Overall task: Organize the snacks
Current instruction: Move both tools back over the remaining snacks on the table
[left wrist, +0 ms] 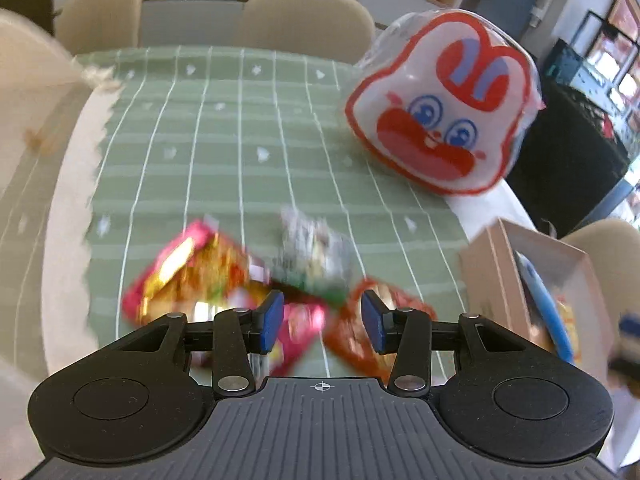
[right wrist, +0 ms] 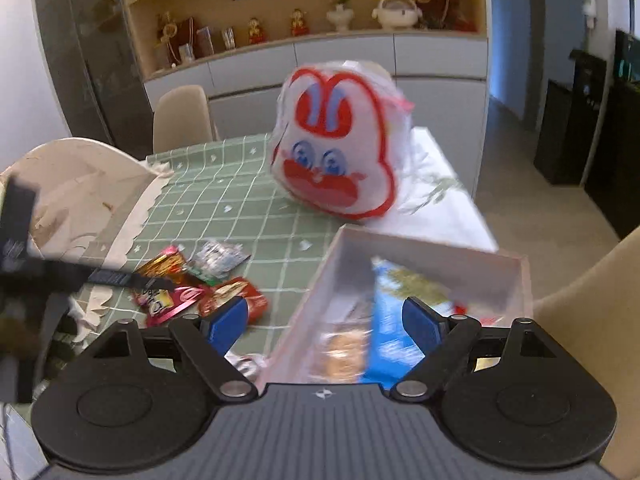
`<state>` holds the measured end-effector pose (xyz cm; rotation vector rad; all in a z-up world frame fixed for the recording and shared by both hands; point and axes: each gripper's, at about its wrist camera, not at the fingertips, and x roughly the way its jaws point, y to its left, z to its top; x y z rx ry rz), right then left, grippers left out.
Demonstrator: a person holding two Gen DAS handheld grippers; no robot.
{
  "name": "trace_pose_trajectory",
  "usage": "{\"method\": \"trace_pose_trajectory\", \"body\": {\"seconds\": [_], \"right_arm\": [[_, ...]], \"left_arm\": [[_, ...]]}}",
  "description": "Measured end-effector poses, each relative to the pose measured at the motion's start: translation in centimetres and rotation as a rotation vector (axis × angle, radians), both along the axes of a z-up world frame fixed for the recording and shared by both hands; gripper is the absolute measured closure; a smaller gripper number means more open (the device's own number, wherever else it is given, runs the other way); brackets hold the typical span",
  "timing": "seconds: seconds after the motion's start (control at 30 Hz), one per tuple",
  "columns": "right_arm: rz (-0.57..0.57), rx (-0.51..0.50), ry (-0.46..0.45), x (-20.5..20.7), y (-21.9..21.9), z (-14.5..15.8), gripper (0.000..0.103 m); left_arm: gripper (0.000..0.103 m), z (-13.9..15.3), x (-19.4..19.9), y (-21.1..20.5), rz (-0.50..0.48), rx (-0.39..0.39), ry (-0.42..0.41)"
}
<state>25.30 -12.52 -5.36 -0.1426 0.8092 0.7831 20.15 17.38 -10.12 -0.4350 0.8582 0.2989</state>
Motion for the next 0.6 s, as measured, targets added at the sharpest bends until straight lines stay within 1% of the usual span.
{"method": "trace_pose_trajectory", "body": {"seconds": [0.03,0.1,0.17,0.2,0.23,0.3,0.37,0.43,0.47,0.53,0.57,0.6], "right_arm": [[0.003,-0.007,0.015,-0.6,0.3,-0.3,0.018],[0.002,-0.036,0.010,-2.0,0.3,-1.0,0.018],[-0.003,-0.069,-0.027,-3.6,-0.3,-1.2,0.018],[-0.003,-0.085,-0.044,-4.2,-0.7,-1.4,0.018],[-0.006,-0.100,-0.057,-4.8,-1.3,-1.5,0.018],[-0.024,-0.122,-0.070,-5.5,-2.4,-1.6,0.018],[-0.047,-0.136,-0.050,-5.7,-3.4,-2.1,0.018],[-0.077,-0.145,-0.033,-5.9,-4.4,-2.6,0.018],[-0.100,-0.150,-0.029,-6.1,-4.9,-2.9,0.018],[-0.134,-0.157,-0.024,-6.7,-5.5,-3.4,0.018],[-0.149,-0.160,-0.020,-7.0,-6.0,-3.7,0.018],[-0.160,-0.163,-0.016,-7.4,-6.2,-3.9,0.018]], "left_arm": [[0.056,-0.2,1.0,0.2,-0.030,0.024,0.012],[0.056,-0.9,3.4,-0.3,-0.114,0.095,0.073],[0.055,-2.0,5.5,-1.2,-0.187,0.204,0.151],[0.051,-2.5,6.2,-1.5,-0.205,0.254,0.180],[0.049,-2.9,6.8,-1.8,-0.213,0.292,0.191],[0.047,-3.3,7.4,-1.7,-0.214,0.310,0.178],[0.046,-3.5,8.0,-1.4,-0.210,0.302,0.169],[0.039,-3.6,8.6,-1.0,-0.208,0.289,0.170],[0.038,-3.6,8.7,-1.0,-0.210,0.291,0.172],[0.032,-3.8,9.2,-0.9,-0.221,0.310,0.176],[0.031,-4.0,9.6,-0.9,-0.225,0.318,0.178],[0.030,-4.1,9.7,-0.7,-0.225,0.308,0.178]]}}
